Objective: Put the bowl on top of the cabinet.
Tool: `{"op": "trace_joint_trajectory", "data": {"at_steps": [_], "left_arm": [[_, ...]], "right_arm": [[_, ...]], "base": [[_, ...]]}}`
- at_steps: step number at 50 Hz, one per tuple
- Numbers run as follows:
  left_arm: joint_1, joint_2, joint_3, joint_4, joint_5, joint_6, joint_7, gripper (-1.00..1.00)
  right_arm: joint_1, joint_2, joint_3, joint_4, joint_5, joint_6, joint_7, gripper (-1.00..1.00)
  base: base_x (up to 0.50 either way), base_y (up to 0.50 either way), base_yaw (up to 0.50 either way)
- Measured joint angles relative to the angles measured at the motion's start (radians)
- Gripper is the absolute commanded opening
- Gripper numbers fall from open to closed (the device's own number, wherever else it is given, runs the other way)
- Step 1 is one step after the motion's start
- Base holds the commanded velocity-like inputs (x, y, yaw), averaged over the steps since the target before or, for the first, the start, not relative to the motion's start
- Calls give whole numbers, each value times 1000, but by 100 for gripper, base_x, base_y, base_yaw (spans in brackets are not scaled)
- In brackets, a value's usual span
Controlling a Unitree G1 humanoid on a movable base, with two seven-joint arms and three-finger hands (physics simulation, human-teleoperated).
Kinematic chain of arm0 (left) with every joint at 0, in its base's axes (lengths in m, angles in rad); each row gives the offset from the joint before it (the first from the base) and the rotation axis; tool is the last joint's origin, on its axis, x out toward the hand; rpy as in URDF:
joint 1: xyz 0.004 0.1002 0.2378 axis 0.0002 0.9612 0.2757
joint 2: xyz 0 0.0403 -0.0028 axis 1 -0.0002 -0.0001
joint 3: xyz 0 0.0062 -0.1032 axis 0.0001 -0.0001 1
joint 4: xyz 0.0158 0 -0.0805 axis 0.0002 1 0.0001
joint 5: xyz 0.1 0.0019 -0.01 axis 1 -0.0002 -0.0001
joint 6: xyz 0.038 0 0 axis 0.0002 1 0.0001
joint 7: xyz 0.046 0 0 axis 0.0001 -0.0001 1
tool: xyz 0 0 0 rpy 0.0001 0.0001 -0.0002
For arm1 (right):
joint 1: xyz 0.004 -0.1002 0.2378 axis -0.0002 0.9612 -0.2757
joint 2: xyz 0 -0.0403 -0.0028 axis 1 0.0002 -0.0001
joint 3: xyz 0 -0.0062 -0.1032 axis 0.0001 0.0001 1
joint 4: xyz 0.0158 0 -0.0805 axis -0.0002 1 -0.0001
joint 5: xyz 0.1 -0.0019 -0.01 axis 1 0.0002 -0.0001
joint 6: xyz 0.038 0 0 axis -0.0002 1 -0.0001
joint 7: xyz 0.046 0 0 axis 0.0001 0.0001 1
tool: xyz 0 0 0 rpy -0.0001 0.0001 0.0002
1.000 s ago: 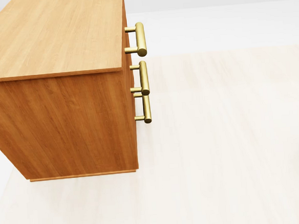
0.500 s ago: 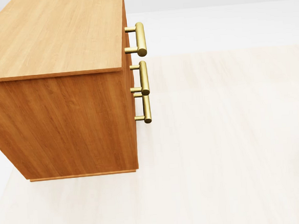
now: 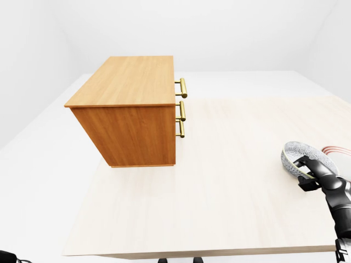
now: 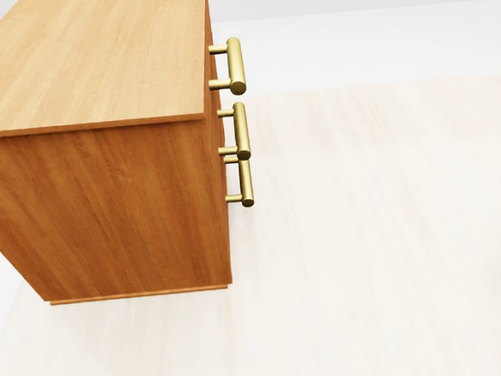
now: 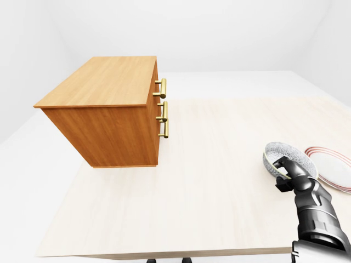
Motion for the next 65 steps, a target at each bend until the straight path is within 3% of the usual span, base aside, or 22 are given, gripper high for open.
{"op": "trace_joint_trajectory", "data": {"at_steps": [8, 16, 25, 33, 40, 47, 65], "left_arm": [[0, 0, -2, 0, 2, 0, 0, 100], [2, -5, -9, 0, 13, 0, 0, 100], [7, -3, -16, 0, 15, 0, 0, 100], [10, -2, -21, 0, 16, 0, 0, 100], [12, 2, -31, 0, 15, 0, 0, 100], [12, 4, -33, 0, 14, 0, 0, 100], [11, 10, -39, 0, 5, 0, 0, 100]], "right_arm": [[-5, -16, 0, -5, 24, 7, 15, -100], [-73, -110, -7, -60, 23, 51, 88, -100], [-359, -230, 5, -145, -114, 51, 227, -100], [-638, -231, 41, -139, -270, 51, 286, -100], [-857, -152, 85, -96, -412, 51, 293, -100], [-1048, 2, 119, -46, -504, 51, 290, -100], [-1327, 358, 153, 14, -508, 51, 286, -100]], "base": [[0, 0, 0], [0, 0, 0], [0, 0, 0], [0, 0, 0], [0, 0, 0], [0, 0, 0], [0, 0, 0]]}}
